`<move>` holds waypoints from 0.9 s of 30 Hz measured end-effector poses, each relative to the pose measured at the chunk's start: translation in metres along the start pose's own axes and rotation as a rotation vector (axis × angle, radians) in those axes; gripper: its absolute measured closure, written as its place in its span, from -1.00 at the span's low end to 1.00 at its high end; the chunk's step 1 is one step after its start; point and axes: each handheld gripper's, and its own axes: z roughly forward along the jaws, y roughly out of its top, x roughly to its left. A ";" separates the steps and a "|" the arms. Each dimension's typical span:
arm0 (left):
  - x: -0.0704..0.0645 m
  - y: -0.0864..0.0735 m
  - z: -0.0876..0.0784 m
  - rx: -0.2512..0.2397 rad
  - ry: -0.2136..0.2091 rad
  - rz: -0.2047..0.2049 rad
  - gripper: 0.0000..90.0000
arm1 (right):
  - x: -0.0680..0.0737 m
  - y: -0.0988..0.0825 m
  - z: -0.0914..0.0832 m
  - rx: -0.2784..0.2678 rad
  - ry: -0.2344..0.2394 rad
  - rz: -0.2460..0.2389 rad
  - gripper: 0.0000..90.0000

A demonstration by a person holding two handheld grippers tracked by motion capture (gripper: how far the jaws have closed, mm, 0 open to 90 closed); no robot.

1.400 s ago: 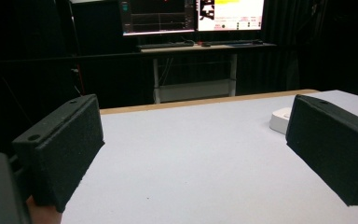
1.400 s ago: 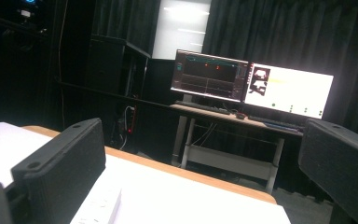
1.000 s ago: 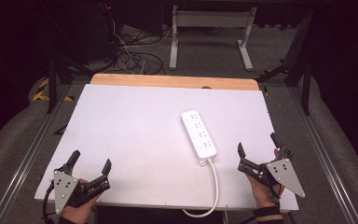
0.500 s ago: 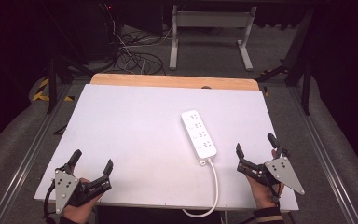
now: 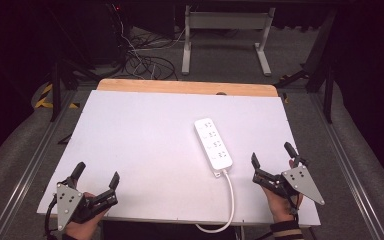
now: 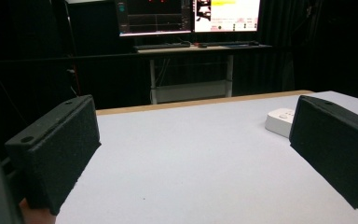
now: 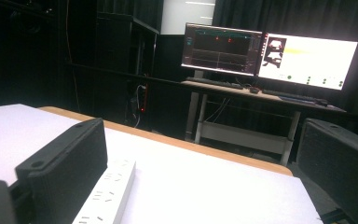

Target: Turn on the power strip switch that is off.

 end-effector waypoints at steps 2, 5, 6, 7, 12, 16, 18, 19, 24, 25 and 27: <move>0.000 0.000 0.000 -0.001 -0.002 -0.002 -0.95 | -0.001 0.000 0.000 -0.003 -0.005 0.000 -0.96; 0.001 0.000 0.000 0.002 0.001 -0.002 -0.95 | -0.001 0.000 0.000 -0.002 -0.005 0.007 -0.96; 0.001 0.000 0.000 0.002 -0.001 -0.003 -0.95 | -0.001 0.000 0.000 -0.001 -0.005 0.006 -0.96; 0.001 0.000 0.001 0.002 -0.003 -0.003 -0.95 | -0.001 0.000 0.000 -0.001 -0.003 0.005 -0.96; 0.000 0.000 0.001 0.009 -0.005 0.004 -0.95 | -0.001 0.000 0.000 0.000 -0.003 0.007 -0.96; 0.000 0.000 0.001 0.010 -0.005 -0.002 -0.95 | -0.001 0.000 0.000 0.000 -0.002 0.006 -0.96; 0.000 0.000 0.001 0.010 -0.006 0.000 -0.95 | -0.001 0.000 0.000 0.001 -0.001 0.006 -0.96; 0.000 0.000 0.002 0.009 -0.005 0.003 -0.95 | -0.001 -0.001 0.000 0.003 -0.001 0.006 -0.96; 0.000 0.000 0.001 0.011 -0.008 0.000 -0.95 | -0.001 0.000 0.000 0.005 0.001 0.008 -0.96; 0.000 0.000 0.001 0.011 -0.008 0.000 -0.95 | -0.001 0.000 0.000 0.004 0.000 0.003 -0.96; 0.000 0.000 0.002 0.009 -0.006 0.001 -0.95 | -0.001 -0.001 0.001 0.001 -0.001 0.003 -0.96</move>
